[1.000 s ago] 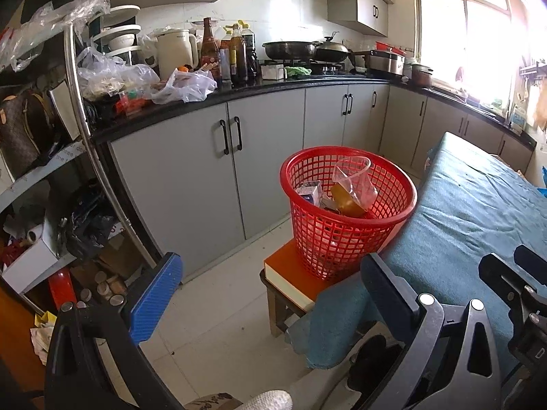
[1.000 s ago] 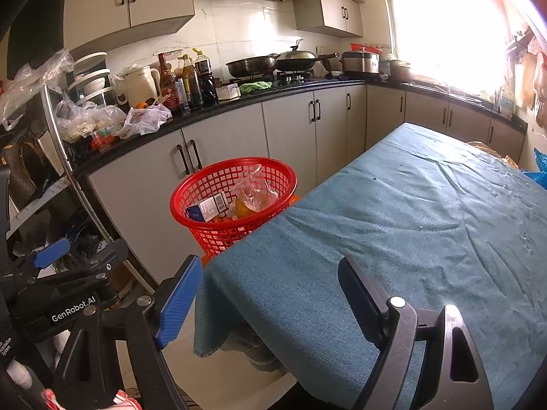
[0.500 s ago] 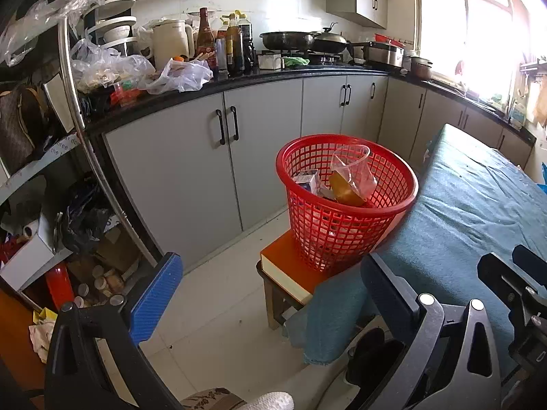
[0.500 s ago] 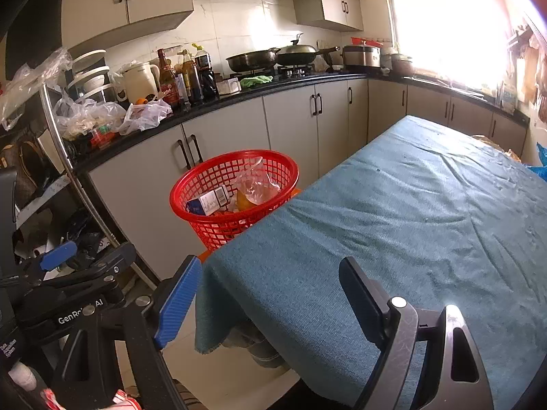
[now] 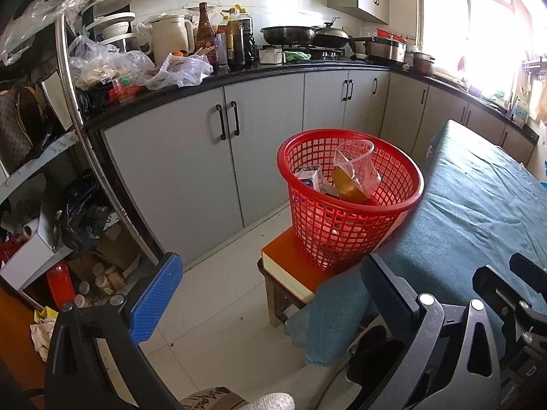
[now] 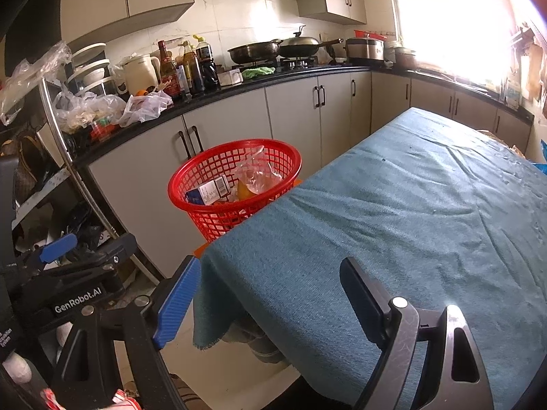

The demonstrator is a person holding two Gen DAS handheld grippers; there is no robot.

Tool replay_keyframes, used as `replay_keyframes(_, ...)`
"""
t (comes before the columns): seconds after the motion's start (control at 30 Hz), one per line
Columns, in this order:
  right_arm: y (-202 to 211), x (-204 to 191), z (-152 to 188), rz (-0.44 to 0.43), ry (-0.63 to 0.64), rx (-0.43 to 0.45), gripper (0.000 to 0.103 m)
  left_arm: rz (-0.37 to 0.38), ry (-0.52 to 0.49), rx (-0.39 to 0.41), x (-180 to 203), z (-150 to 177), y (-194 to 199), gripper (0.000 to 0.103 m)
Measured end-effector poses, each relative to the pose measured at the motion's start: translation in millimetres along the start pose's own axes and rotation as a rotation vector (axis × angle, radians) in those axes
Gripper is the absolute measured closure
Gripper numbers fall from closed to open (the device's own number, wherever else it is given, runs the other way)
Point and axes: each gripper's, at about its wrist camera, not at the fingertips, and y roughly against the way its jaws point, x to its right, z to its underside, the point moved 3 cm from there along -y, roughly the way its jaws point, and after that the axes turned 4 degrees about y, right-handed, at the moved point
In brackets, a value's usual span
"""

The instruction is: Collect trash

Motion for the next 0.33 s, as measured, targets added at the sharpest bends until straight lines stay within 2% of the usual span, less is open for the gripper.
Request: replay_keyframes(0.33,-0.3,9.6,5.1,-0.021,-0.024,-0.001,0.016,-0.022,-0.019,-0.015,8.0,-5.8,-2.0,0.0)
